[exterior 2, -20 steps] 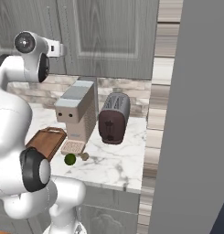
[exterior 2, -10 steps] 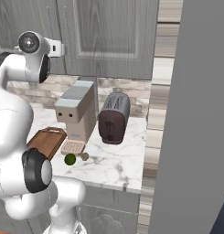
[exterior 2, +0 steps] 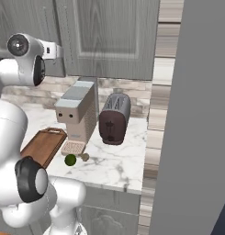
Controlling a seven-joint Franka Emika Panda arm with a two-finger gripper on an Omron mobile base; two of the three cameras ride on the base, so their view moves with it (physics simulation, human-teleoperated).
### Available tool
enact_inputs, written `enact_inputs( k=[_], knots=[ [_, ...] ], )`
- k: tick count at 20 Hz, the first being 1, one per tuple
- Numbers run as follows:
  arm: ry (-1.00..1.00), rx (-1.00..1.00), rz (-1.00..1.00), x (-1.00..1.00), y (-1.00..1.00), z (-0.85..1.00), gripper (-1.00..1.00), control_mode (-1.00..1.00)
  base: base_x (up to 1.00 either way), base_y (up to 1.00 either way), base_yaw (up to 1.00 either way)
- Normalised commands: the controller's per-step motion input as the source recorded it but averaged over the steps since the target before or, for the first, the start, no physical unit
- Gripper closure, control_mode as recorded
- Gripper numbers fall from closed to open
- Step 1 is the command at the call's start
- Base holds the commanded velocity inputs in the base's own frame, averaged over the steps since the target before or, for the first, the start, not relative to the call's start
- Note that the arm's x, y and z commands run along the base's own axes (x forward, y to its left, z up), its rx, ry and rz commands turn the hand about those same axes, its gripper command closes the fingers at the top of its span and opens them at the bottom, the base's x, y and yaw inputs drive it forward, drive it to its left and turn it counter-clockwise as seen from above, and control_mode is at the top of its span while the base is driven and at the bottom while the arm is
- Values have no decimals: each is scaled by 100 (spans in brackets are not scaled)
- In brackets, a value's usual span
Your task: Open the cabinet. Place the bowl and condiment on the counter. Then place the lime and garlic on the cutting board.
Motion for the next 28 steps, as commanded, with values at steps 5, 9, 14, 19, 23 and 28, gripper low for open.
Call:
enact_inputs(
  k=[5, 9, 14, 19, 23, 28],
  knots=[
    [0, -1, -8, -45, 100, 0, 100, -100, 0, 0, 0],
    [0, 0, -8, -40, 100, 0, 100, -100, 0, 0, 0],
    [0, 0, -6, -35, 100, 0, 100, -100, 0, 0, 0],
    [0, 0, -4, -36, 100, 0, 100, -100, 0, 0, 0],
    [0, -1, -2, -34, 100, 0, 100, -100, 0, 0, 0],
    [0, -3, 0, -27, 100, 0, 100, -100, 0, 0, 0]
  ],
)
